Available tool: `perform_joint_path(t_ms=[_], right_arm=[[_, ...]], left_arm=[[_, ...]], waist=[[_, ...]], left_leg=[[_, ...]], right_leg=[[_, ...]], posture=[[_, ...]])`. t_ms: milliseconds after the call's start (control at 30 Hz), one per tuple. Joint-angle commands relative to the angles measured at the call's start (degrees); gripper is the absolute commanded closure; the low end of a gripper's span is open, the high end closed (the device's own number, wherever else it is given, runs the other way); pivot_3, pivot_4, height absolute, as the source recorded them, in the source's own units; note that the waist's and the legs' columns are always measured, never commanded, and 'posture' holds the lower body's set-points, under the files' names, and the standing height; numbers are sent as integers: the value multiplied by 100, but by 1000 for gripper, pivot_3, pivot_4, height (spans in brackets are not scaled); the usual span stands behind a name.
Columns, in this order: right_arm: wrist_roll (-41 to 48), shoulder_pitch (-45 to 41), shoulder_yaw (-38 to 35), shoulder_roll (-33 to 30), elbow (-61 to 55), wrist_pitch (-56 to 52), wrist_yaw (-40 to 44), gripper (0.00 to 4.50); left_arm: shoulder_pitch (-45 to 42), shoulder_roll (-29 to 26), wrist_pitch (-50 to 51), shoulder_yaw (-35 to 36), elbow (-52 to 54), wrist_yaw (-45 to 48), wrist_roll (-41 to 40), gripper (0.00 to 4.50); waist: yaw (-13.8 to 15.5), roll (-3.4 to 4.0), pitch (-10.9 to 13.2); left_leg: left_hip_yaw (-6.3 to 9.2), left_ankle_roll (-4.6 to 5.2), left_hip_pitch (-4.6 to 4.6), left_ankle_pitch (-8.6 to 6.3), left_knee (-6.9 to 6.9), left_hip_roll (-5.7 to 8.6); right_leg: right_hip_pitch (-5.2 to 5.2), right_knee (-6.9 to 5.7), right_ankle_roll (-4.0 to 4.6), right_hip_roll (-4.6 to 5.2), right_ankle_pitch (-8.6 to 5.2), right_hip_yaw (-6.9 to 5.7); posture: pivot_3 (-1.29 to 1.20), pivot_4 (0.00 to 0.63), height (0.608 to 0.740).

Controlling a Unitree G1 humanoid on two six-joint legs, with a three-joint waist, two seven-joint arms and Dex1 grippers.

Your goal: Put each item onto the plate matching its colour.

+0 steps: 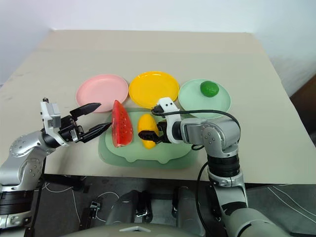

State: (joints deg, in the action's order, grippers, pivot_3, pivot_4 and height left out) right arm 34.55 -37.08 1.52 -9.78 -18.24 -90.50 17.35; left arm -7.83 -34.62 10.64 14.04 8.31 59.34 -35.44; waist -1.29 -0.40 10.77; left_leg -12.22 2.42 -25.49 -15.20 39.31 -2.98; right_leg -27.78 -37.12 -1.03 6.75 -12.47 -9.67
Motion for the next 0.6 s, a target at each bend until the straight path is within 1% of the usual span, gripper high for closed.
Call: perform_joint_path(t_ms=[33, 67, 100, 267, 367, 467, 600], right_arm=[[-69, -76, 96, -67, -23, 175, 23, 867], [-45, -94, 88, -99, -48, 199, 65, 1137], [-13, -119, 53, -116, -70, 203, 104, 1219], [187, -374, -351, -263, -190, 231, 356, 1219], [151, -715, -662, -406, 9, 544, 445, 1219], [-149, -1215, -766, -598, 852, 1230, 505, 1219], [-724, -1786, -332, -747, 2306, 2474, 766, 1219]], left_arm=[[-11, -3, -106, 41, 94, -20, 28, 0], [-2, -3, -107, 50, 100, -30, 27, 0], [12, -5, -110, 57, 107, -33, 26, 0], [58, -15, -111, 83, 156, -68, 12, 0], [59, -23, -127, 113, 157, -103, 11, 0], [131, -25, -123, 152, 234, -155, -5, 0], [207, -14, -145, 171, 318, -246, 15, 0]], waist=[[2, -1, -1], [4, -1, -1], [6, -1, -1], [9, -1, 0], [10, -1, 0], [-4, -1, 0], [-21, -1, 0]], left_leg=[[0, 0, 1, 0, 0, 0], [0, 0, 1, 0, 0, 0], [0, 0, 1, 0, 0, 0], [0, 0, 1, 1, 0, 0], [0, 0, 1, 1, 0, 0], [-1, 0, 2, 1, 0, 1], [-4, 0, 5, 1, 0, 0]], right_leg=[[1, 0, 0, 0, 0, 0], [2, 0, 0, 0, 0, 0], [2, 0, 0, 1, 0, 0], [2, 0, 0, 1, 0, 0], [1, -1, -1, 0, 1, 0], [1, -1, -1, -1, 1, 0], [3, -2, -1, -3, 0, 0]], posture=[[0, 150, 696], [0, 150, 696], [0, 150, 696], [0, 150, 696], [0, 150, 696], [0, 150, 696], [0, 150, 696]])
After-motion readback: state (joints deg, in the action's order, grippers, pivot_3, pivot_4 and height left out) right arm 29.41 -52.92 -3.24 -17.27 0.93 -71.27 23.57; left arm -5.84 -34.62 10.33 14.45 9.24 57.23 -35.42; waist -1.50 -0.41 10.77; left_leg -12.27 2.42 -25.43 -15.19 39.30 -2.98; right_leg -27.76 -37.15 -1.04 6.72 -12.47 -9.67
